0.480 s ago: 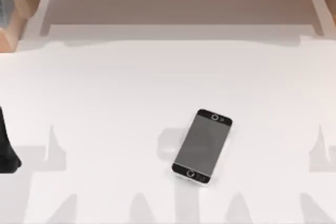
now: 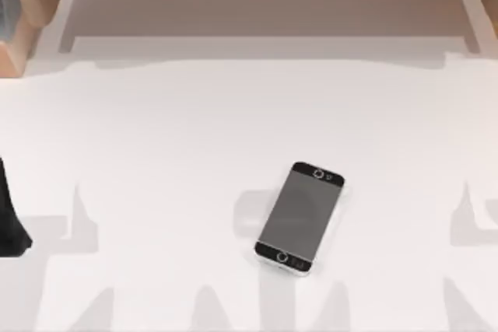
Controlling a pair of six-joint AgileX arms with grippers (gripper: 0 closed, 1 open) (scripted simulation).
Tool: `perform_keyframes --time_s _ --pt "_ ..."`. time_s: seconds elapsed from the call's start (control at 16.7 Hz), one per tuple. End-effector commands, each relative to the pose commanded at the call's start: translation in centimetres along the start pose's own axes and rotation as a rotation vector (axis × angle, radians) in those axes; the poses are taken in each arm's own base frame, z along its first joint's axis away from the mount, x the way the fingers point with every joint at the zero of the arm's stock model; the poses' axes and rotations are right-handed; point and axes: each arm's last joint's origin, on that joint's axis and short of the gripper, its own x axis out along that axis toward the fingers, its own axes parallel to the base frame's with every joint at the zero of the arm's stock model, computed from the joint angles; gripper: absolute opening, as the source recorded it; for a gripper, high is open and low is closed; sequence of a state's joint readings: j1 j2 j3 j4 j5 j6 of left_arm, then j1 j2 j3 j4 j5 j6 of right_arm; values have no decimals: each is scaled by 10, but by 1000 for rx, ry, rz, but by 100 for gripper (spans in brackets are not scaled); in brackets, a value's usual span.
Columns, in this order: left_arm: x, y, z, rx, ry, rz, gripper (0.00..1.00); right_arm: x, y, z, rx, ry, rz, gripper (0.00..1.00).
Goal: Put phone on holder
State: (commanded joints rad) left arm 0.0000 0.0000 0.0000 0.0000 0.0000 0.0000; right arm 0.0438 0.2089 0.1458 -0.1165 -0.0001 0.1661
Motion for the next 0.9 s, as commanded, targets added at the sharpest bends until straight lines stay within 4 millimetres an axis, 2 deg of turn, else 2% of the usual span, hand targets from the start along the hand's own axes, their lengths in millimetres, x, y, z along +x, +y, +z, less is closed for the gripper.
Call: perform_keyframes --time_s 0.24,0.48,0.66,0.9 --pt "0 0 0 0 0 0 100 21 13 24 190 295 -27 100" --pt "0 0 0 0 0 0 100 67 35 35 338 675 -150 100" --pt "0 0 0 0 0 0 100 111 61 27 378 954 -293 100" --pt "0 0 0 0 0 0 100 163 106 -2 340 1230 -488 100"
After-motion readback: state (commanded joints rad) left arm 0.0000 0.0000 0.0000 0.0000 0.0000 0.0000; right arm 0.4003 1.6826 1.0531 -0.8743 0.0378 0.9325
